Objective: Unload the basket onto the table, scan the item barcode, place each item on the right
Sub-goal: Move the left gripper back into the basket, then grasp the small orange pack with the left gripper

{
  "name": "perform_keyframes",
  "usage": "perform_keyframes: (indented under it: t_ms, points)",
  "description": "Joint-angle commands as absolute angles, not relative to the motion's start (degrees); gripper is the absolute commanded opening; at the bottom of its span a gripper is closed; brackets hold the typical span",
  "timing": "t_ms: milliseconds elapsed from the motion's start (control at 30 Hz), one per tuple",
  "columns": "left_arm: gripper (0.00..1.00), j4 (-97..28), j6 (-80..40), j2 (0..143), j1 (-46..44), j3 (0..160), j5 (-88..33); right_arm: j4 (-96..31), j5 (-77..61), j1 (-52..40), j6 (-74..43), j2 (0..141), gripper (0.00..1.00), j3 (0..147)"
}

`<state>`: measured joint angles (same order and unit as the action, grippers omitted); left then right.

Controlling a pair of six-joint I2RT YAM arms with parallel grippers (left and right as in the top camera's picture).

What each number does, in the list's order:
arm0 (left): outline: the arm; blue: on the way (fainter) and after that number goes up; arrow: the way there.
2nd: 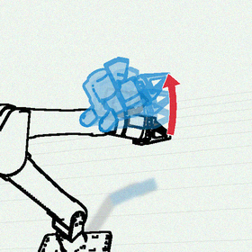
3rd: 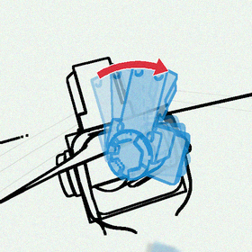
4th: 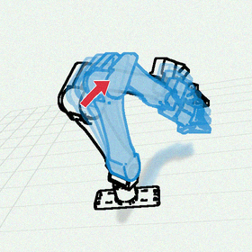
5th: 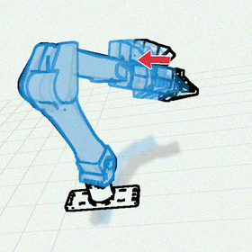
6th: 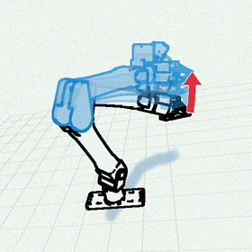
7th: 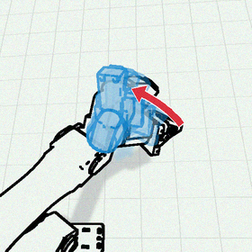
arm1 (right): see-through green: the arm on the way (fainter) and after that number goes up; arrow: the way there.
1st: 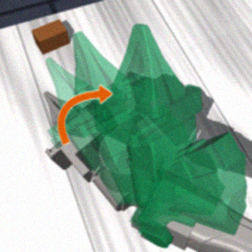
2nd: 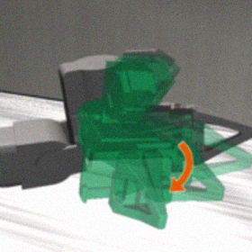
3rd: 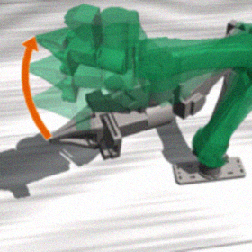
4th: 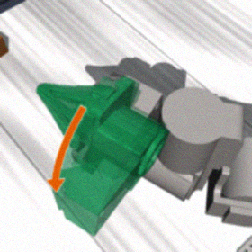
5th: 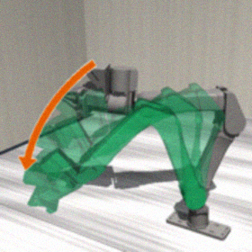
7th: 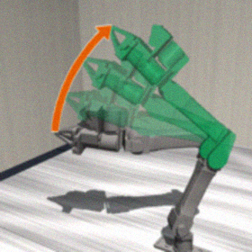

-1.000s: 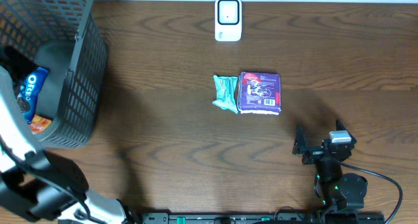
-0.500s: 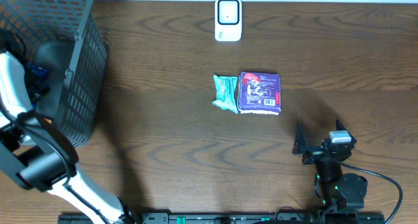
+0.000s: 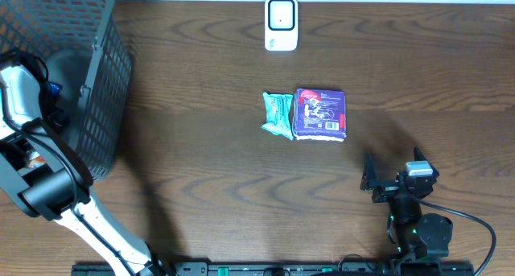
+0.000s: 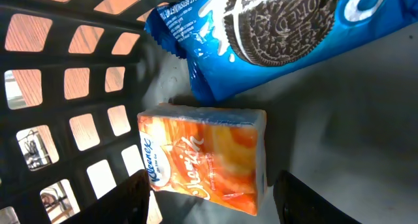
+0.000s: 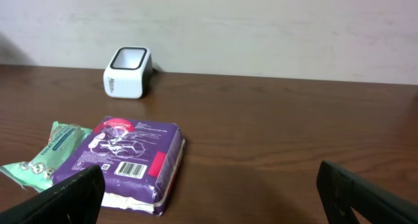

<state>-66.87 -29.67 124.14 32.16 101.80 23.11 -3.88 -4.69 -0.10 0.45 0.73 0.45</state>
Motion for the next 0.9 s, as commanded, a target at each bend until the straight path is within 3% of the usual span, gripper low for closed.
perform_keyframes:
  t_ms: [0,400,500,533,567,600,867]
  points:
    - [0.61,-67.0,-31.0,124.9,32.4,101.3,24.6,-4.1,-5.0,0.3,-0.2,0.5,0.99,0.4]
    - [0.53,-59.1,-30.7,124.9,32.4,92.4,24.5,-4.1,-5.0,0.3,-0.2,0.5,0.99,0.4]
    - [0.43,-58.3,-30.7,124.9,32.4,92.1,24.5,-4.1,-5.0,0.3,-0.2,0.5,0.99,0.4]
    - [0.31,-57.9,-30.3,124.9,32.5,92.1,24.5,-4.1,-5.0,0.3,-0.2,0.5,0.99,0.4]
    - [0.26,-57.7,-30.2,124.9,32.4,92.1,24.6,-4.1,-5.0,0.3,-0.2,0.5,0.99,0.4]
    - [0.11,-57.7,-30.1,124.9,32.4,92.1,24.5,-4.1,-5.0,0.3,-0.2,0.5,0.99,0.4]
    - [0.07,-60.4,-30.1,124.2,32.4,93.7,24.2,-4.1,-5.0,0.3,-0.2,0.5,0.99,0.4]
